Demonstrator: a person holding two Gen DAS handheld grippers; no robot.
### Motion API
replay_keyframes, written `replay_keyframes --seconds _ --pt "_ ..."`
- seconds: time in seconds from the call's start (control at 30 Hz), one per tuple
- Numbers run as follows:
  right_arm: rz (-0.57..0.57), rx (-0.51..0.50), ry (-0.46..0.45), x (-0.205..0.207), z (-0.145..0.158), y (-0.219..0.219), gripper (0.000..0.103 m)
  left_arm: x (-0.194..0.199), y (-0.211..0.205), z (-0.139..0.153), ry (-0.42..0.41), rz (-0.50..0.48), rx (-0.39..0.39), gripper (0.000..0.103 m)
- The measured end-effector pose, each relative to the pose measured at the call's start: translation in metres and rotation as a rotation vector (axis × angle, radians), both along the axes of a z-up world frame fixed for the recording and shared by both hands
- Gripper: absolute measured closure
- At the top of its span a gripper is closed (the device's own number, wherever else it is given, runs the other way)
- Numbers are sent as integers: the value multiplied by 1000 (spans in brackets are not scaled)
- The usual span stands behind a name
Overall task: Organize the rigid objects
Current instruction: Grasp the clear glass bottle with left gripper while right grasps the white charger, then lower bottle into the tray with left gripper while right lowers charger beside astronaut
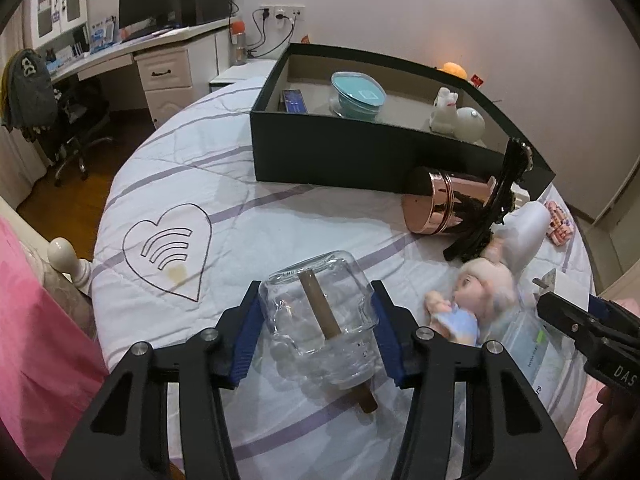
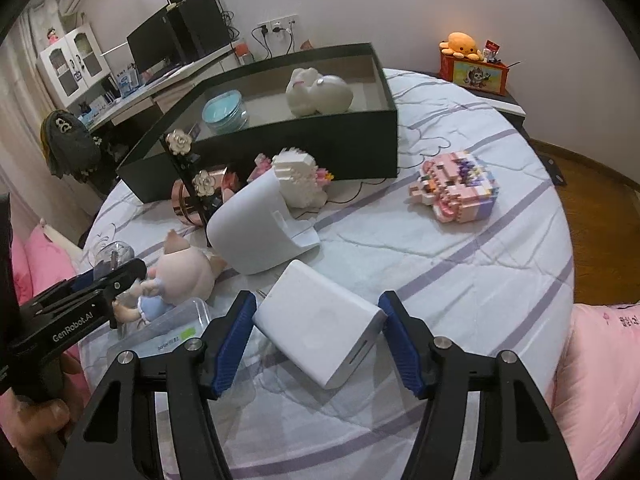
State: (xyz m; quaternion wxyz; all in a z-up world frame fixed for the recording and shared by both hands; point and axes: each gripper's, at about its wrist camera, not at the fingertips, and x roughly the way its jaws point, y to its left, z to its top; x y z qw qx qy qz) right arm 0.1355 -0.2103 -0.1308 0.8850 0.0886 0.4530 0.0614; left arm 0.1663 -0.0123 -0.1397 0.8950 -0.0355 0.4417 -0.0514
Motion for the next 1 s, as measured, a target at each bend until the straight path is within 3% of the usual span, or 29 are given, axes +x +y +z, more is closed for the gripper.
replay_keyframes --seconds 0.63,1.0 --pt "-9 13 -73 -1 32 -12 38 -4 13 43 -82 -2 -27 51" --pt "45 -19 -197 39 90 -3 38 35 3 99 -193 -37 -36 51"
